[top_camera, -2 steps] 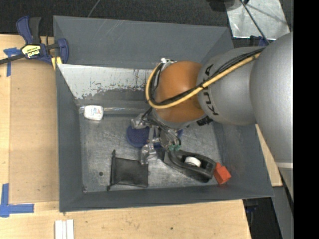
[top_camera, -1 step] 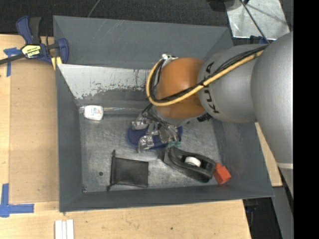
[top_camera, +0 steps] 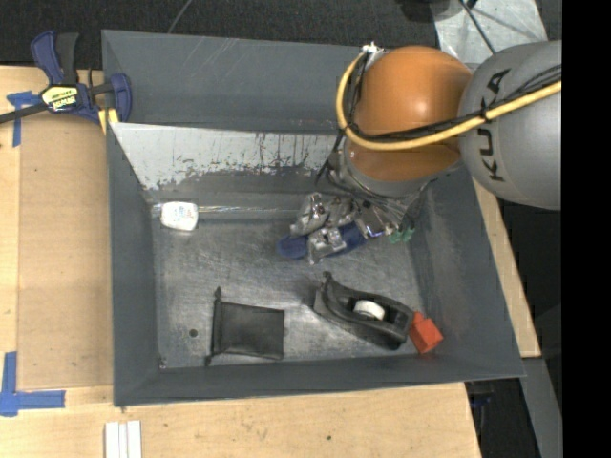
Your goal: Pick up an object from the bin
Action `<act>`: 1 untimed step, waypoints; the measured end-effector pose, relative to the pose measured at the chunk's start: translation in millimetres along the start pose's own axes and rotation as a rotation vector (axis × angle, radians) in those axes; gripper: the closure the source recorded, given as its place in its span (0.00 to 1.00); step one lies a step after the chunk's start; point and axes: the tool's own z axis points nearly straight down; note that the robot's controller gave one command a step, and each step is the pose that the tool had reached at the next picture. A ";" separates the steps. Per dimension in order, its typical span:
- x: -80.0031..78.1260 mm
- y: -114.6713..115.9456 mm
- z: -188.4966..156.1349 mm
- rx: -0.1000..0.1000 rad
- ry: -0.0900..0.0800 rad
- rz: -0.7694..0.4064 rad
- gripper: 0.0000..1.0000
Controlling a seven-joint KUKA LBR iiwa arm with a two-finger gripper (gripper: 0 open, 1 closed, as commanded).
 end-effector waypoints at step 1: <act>-61.6 -3.8 -51.5 -0.001 -0.001 -0.232 1.00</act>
Offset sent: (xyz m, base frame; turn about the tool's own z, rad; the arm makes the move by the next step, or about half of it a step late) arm 0.0565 0.0161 0.0492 -0.2326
